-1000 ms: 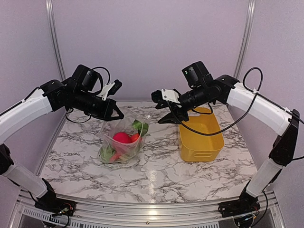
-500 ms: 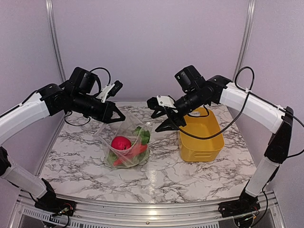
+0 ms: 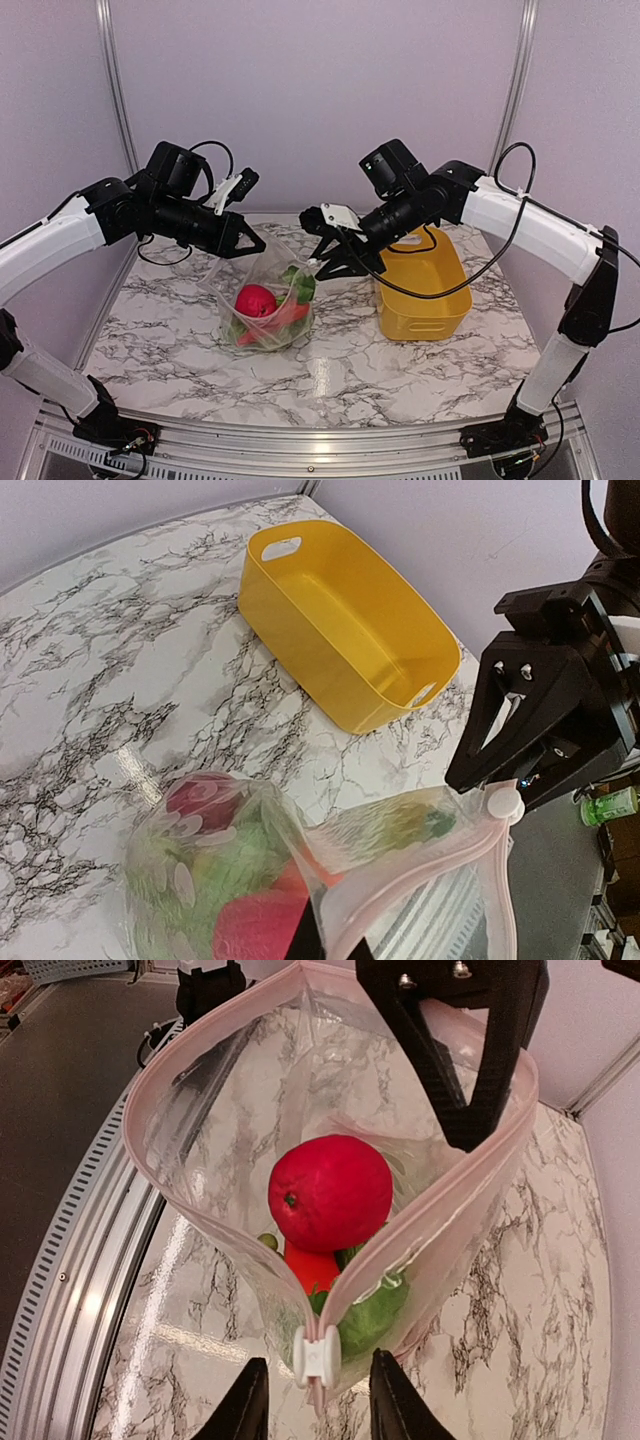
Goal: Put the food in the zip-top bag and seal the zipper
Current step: Hold the zipper food storage bag at the center of the board.
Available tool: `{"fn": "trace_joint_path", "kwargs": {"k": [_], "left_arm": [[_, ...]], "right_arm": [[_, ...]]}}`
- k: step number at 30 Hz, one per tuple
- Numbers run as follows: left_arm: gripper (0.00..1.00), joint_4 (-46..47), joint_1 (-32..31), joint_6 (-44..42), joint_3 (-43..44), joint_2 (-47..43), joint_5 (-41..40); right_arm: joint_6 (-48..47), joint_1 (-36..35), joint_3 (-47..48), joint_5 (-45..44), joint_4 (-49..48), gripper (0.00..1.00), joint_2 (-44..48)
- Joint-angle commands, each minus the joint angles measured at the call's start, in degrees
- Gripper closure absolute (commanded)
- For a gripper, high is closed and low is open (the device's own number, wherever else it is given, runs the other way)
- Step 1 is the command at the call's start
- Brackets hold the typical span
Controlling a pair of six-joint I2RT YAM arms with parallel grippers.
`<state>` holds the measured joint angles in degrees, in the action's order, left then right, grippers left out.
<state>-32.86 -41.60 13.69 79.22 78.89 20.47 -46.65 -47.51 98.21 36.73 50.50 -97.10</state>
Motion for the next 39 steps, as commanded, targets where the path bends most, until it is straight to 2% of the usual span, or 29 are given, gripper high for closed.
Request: {"fn": "trace_joint_path", "kwargs": {"k": [1, 5, 9, 11, 14, 17, 23, 26, 28, 29, 32, 35, 37, 39], "left_arm": [[1.00, 3.09, -0.14, -0.38, -0.53, -1.15, 0.19], [1.00, 3.51, -0.14, -0.50, -1.09, -1.33, 0.19], [1.00, 4.17, -0.14, -0.50, -1.72, -1.42, 0.51], [1.00, 4.34, -0.14, -0.44, -1.81, -1.33, 0.60], [1.00, 4.41, -0.14, -0.56, -1.79, -1.42, 0.65], [1.00, 4.38, -0.14, -0.77, -1.86, -1.34, 0.54], [1.00, 4.24, -0.12, -1.10, -1.87, -1.15, 0.57], [1.00, 4.20, -0.06, -1.33, -1.91, -1.07, 0.36], [1.00, 4.12, -0.06, -1.36, -1.91, -1.04, -0.25], [0.97, 4.01, -0.06, -1.43, -1.74, -1.05, -1.42], [0.78, 5.96, -0.48, -2.70, -1.14, -2.77, -7.40], [0.60, 13.04, -3.12, -5.95, -1.49, -7.03, -13.87], [0.53, 15.24, -5.26, -8.55, -0.14, -7.64, -16.78], [0.51, 15.86, -7.40, -10.98, 1.75, -6.94, -18.58]], "right_arm": [[1.85, 0.05, 0.40, -0.93, -1.43, 0.70, -0.23], [1.93, 0.07, 0.25, -1.90, -1.94, 0.80, -0.28], [2.03, 0.00, -0.31, -3.56, -2.58, 0.81, -0.38], [2.18, 0.03, -0.64, -4.33, -2.98, 0.80, -0.53], [2.39, 0.01, -1.28, -5.34, -3.55, 0.73, -0.78], [2.21, 0.06, -1.70, -5.76, -3.57, 0.73, -1.06], [2.51, 0.47, -1.53, -5.56, -3.73, 0.86, -1.24], [2.60, 0.99, -1.53, -5.55, -3.74, 0.98, -1.27], [2.54, 1.23, -1.19, -5.53, -3.55, 1.00, -1.12], [2.42, 1.28, -0.88, -5.42, -3.30, 1.00, -1.00], [2.25, 1.20, 0.77, -4.43, -2.42, 1.00, -0.66], [3.04, 1.10, 2.18, -3.61, -1.84, 1.00, -0.55], [3.84, 1.10, 2.85, -3.32, -1.52, 1.00, -0.78], [4.41, 1.13, 3.47, -2.89, -1.04, 1.00, -1.17]]}}
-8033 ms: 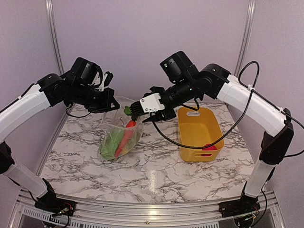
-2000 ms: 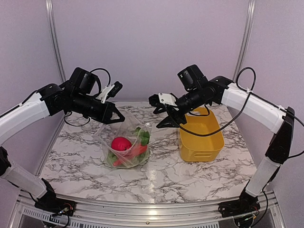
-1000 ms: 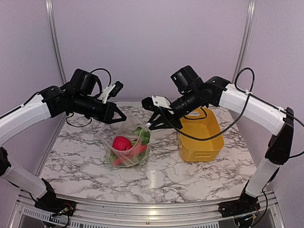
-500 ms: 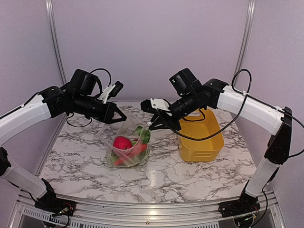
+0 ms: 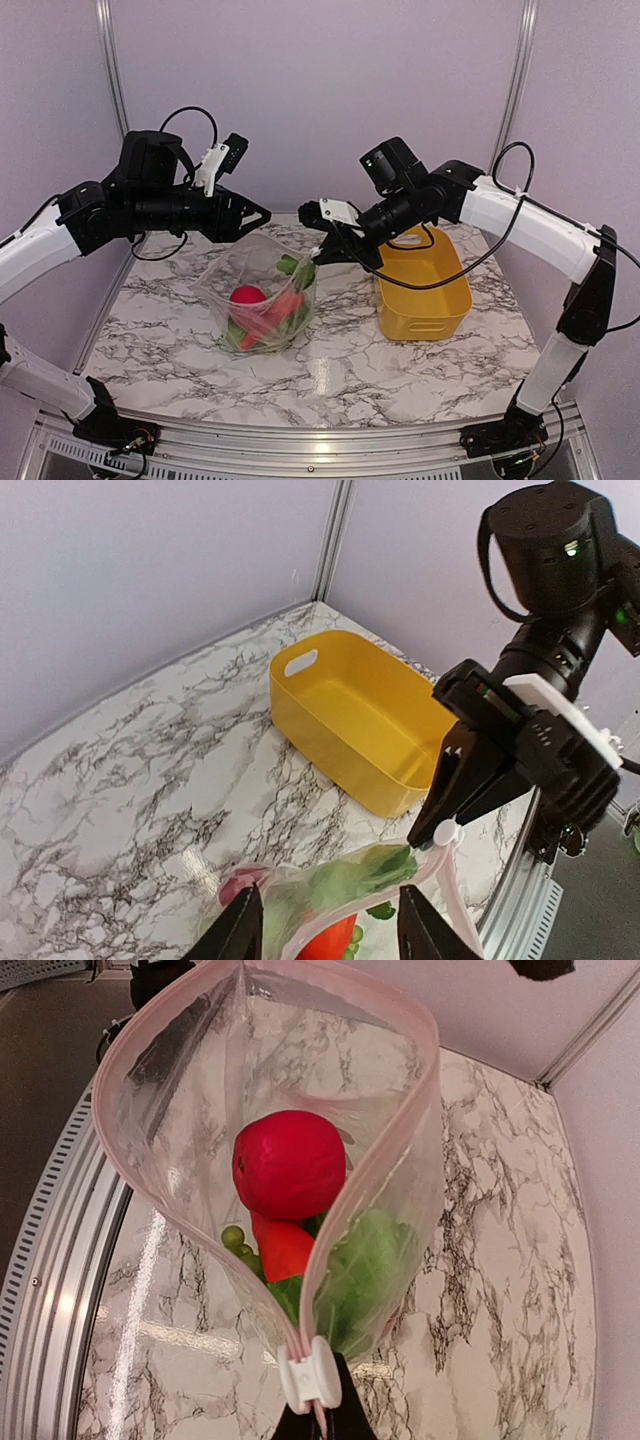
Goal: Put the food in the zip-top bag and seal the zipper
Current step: Hold the zipper food storage bag at the center of the board, then hold the zipper from the zipper food storage bag.
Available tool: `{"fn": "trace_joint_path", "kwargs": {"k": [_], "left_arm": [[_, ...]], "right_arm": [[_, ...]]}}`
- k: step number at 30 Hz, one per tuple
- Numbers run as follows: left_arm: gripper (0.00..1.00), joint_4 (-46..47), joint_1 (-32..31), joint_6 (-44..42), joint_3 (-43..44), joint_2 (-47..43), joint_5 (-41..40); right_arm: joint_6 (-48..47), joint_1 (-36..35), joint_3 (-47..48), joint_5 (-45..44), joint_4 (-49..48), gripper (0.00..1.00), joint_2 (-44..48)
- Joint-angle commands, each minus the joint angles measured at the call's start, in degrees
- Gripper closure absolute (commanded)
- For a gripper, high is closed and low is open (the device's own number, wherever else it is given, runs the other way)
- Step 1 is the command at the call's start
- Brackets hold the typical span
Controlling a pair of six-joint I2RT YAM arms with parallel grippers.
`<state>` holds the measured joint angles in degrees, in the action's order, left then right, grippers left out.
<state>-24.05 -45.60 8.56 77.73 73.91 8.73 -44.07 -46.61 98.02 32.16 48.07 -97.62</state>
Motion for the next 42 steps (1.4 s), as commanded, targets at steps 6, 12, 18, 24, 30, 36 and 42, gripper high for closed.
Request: {"fn": "trace_joint_path", "kwargs": {"k": [6, 12, 18, 24, 30, 36, 42], "left_arm": [[0.49, 14.81, -10.05, -15.02, 0.08, -2.13, -9.78], [0.51, 16.49, -11.18, -15.41, -2.42, -0.54, -5.36], [0.60, 17.63, -11.35, -13.04, -4.35, 1.14, -2.43], [0.65, 18.90, -11.44, -11.44, -5.73, 2.37, -1.18], [0.73, 17.22, -11.44, -12.50, -3.68, 5.30, -1.83], [0.72, 17.07, -11.44, -13.83, -3.41, 6.70, -2.19], [0.74, 14.54, -11.92, -15.68, -1.45, 8.78, -3.13]], "right_arm": [[5.32, 0.27, 3.94, 3.57, 1.11, 1.00, -0.92], [9.52, 1.14, 4.68, 6.37, 0.54, 1.00, -0.99], [10.31, 1.62, 4.46, 6.45, 0.40, 1.00, -0.82], [10.87, 1.98, 4.80, 6.24, -0.09, 1.00, -0.82], [10.57, 1.98, 4.72, 6.42, -0.35, 1.00, -0.49], [10.39, 2.05, 4.58, 6.25, -0.44, 1.00, 0.02], [10.17, 2.05, 4.29, 6.32, -0.46, 1.00, 0.41]]}}
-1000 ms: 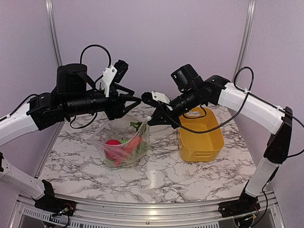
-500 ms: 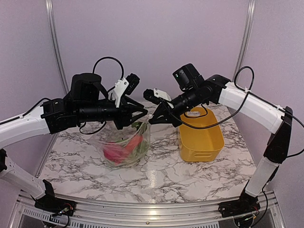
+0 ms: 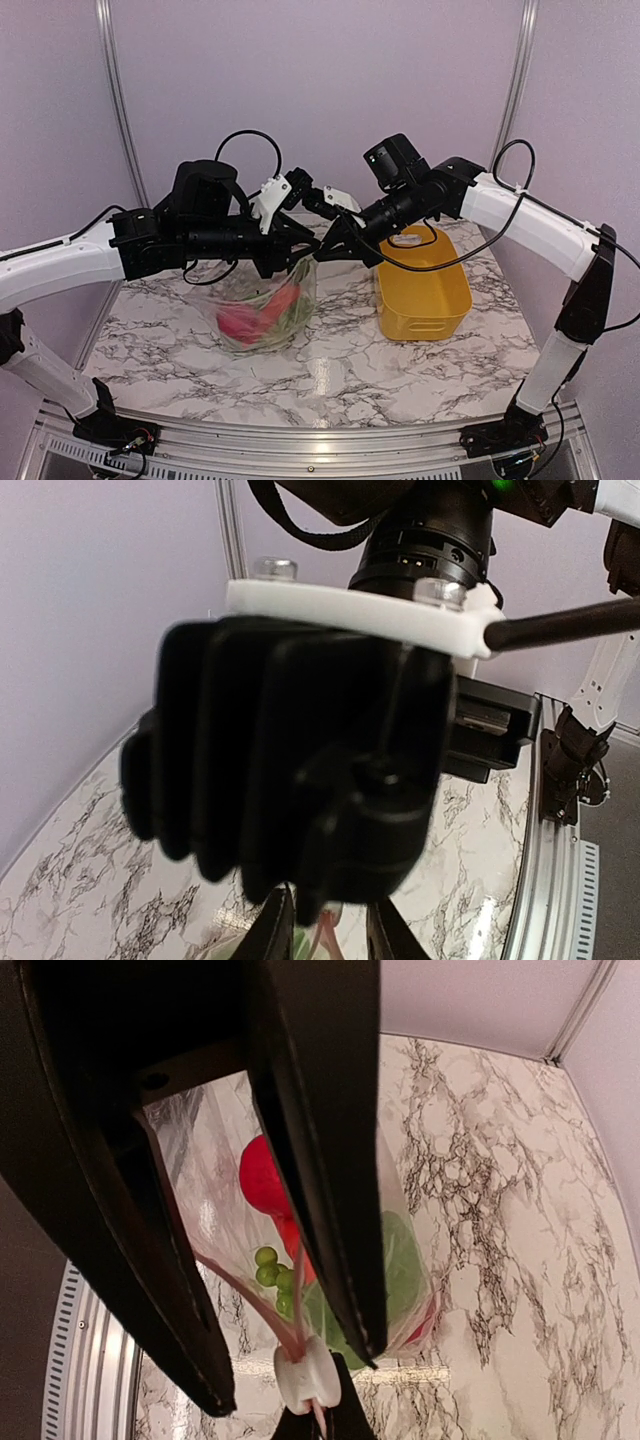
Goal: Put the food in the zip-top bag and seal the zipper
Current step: Hold the zipper from the zipper food storage bag.
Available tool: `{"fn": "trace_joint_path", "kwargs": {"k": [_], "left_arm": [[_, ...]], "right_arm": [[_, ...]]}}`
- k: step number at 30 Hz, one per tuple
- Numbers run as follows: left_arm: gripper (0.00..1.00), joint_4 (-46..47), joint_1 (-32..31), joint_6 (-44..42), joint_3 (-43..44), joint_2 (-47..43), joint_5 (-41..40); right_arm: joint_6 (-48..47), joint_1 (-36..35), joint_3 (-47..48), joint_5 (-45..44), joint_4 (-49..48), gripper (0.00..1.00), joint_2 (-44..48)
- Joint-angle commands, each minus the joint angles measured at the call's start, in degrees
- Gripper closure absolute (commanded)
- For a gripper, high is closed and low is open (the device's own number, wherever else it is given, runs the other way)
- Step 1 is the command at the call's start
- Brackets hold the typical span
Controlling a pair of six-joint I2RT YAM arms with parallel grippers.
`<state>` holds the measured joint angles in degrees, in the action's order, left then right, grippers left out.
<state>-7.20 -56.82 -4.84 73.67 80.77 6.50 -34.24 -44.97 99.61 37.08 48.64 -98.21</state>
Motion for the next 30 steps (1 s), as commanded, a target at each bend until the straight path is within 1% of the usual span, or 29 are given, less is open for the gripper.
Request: {"fn": "trace_joint_path", "kwargs": {"k": [1, 11, 12, 14, 16, 19, 23, 25, 28, 30], "left_arm": [[0.75, -2.96, -0.87, -2.84, 3.03, 2.26, -1.34], [0.86, -6.59, -1.10, -5.29, 4.78, 3.24, -1.88], [0.86, -7.34, -1.12, -5.53, 4.81, 3.27, -2.04], [0.80, -8.30, -1.10, -5.62, 5.02, 3.25, -2.68], [0.78, -8.77, -1.10, -5.69, 5.03, 3.30, -3.16], [0.85, -9.26, -1.11, -5.92, 5.20, 3.32, -3.80], [0.89, -10.35, -1.12, -6.34, 5.65, 3.72, -4.43], [0.88, -11.43, -1.10, -6.54, 6.03, 4.15, -4.74], [0.82, -12.75, -1.10, -6.50, 6.72, 4.56, -5.96], [0.83, -13.05, -1.11, -6.58, 7.00, 4.52, -6.23]], "right_arm": [[0.17, 0.41, 2.67, 1.46, -1.01, 1.00, 1.07], [-0.01, 0.49, 2.34, 1.33, -1.23, 0.99, 1.51], [-0.07, 0.50, 2.26, 1.32, -1.26, 0.99, 1.53], [-0.18, 0.48, 2.25, 1.33, -1.26, 0.99, 1.60], [-0.14, 0.49, 2.19, 1.33, -1.27, 0.99, 1.62], [-0.17, 0.49, 2.09, 1.33, -1.27, 0.99, 1.62], [-0.21, 0.50, 2.05, 1.33, -1.27, 0.99, 1.58], [-0.20, 0.50, 1.99, 1.33, -1.36, 0.99, 1.68], [-0.19, 0.48, 1.91, 1.25, -1.43, 0.99, 1.79], [-0.25, 0.43, 1.92, 1.31, -1.45, 0.99, 1.80]]}}
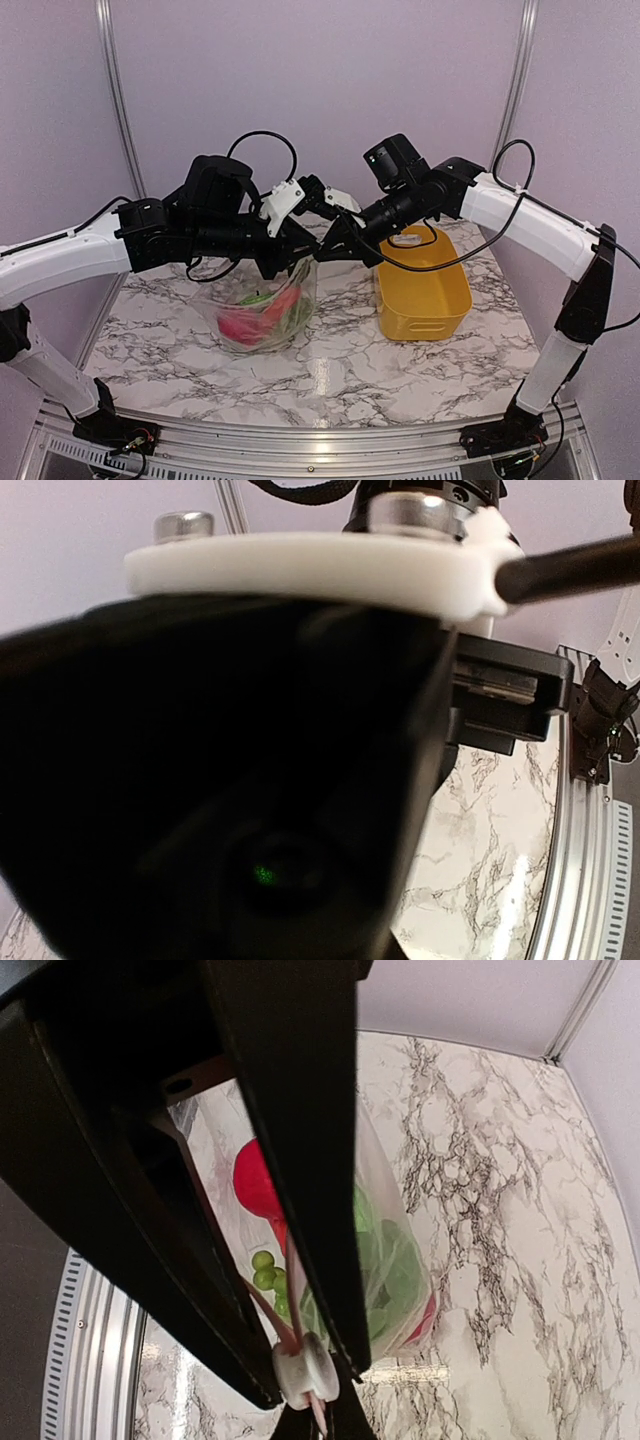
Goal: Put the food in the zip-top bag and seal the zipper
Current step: Hold the zipper from the zipper food storage bag, then zip the zipper of the food storage bag.
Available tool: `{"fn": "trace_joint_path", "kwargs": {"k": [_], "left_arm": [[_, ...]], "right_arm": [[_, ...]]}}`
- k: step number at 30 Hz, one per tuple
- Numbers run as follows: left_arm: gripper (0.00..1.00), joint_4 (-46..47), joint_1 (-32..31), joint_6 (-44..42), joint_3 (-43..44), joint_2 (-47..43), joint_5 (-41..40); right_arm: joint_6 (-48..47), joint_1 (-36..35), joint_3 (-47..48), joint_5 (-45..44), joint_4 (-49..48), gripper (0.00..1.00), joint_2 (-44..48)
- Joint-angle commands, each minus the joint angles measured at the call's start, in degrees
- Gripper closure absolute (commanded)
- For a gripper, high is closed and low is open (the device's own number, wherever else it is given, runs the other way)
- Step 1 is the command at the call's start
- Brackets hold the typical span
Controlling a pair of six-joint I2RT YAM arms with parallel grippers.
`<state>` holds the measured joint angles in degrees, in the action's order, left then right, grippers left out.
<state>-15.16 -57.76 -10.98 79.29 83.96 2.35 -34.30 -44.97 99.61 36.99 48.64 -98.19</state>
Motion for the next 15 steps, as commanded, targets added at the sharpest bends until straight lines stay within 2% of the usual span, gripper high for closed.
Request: {"fn": "trace_joint_path", "kwargs": {"k": [1, 12, 15], "left_arm": [[0.84, -5.23, -0.16, -0.57, 1.41, 1.34, -2.09], [1.00, -7.59, -0.16, -0.73, 3.81, 1.53, -3.59], [1.00, -10.08, -0.17, -0.08, 6.20, 1.51, -2.92]], "right_arm": [[-0.15, 0.49, 1.90, 1.41, -1.45, 0.99, 1.73], [-0.75, 0.64, 1.46, 1.31, -1.22, 1.00, 1.75], [-0.74, 1.58, 0.99, 1.77, -1.09, 1.00, 1.71]]}}
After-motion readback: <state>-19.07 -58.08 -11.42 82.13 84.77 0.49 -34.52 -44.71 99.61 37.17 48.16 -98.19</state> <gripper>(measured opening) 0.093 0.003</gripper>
